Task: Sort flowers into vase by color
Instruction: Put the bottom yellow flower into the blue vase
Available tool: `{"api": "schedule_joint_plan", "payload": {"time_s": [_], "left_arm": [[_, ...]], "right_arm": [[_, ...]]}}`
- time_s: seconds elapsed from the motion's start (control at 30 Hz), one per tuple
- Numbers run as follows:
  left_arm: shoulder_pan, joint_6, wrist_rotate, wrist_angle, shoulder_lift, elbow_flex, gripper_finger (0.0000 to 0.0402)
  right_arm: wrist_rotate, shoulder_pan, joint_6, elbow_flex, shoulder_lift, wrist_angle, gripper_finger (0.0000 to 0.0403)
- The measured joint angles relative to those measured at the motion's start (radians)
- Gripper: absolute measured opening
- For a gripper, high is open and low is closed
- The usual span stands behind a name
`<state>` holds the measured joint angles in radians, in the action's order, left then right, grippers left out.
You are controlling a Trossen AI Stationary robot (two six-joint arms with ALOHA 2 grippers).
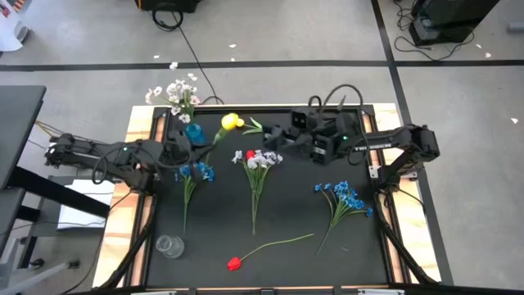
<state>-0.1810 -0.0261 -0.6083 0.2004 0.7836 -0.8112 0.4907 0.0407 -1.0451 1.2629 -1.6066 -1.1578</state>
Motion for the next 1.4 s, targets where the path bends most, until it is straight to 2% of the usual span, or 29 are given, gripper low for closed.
{"api": "schedule_joint_plan", "payload": {"time_s": [0.17,0.3,0.47,0.57,0.67,0.77,0.83,0.9,1.07,1.17,1.27,1.4], "left_arm": [[0.068,-0.02,0.003,0.059,0.0,0.0,0.0001],[0.138,-0.078,0.002,0.145,0.002,0.001,0.0001],[0.206,-0.178,0.002,0.268,0.011,0.002,0.0001],[0.224,-0.168,0.003,0.214,0.024,0.003,0.0001],[0.246,-0.025,0.014,0.022,0.031,0.003,0.0001],[0.286,0.12,0.072,-0.213,0.024,0.001,0.0001],[0.32,0.147,0.107,-0.274,0.012,0.001,0.0001],[0.356,0.136,0.117,-0.243,-0.007,0.0,0.0001],[0.396,0.049,0.123,0.077,-0.085,0.002,0.0001],[0.395,0.053,0.132,0.142,-0.133,0.004,0.0001],[0.395,0.081,0.149,0.013,-0.204,0.085,0.0001],[0.397,0.07,0.226,-0.216,-0.304,0.293,0.0001]], "right_arm": [[-0.025,-0.018,0.1,-0.002,-0.008,0.112,0.0208],[-0.049,-0.018,0.209,-0.002,-0.007,0.215,0.0208],[-0.03,-0.019,0.315,-0.002,-0.007,0.328,0.0208],[-0.022,-0.019,0.354,-0.002,-0.007,0.398,0.0208],[-0.026,-0.016,0.401,-0.002,-0.008,0.459,0.0208],[-0.049,-0.007,0.449,-0.002,-0.008,0.481,0.0208],[-0.058,0.006,0.462,-0.002,-0.008,0.481,0.0208],[-0.063,0.02,0.449,-0.002,-0.008,0.481,0.0208],[-0.064,0.054,0.439,-0.002,-0.008,0.483,0.0208],[-0.063,0.066,0.441,-0.002,-0.008,0.485,0.0208],[-0.064,0.079,0.458,-0.002,-0.008,0.5,0.0208],[-0.086,0.096,0.496,-0.002,-0.008,0.533,0.0208]]}}
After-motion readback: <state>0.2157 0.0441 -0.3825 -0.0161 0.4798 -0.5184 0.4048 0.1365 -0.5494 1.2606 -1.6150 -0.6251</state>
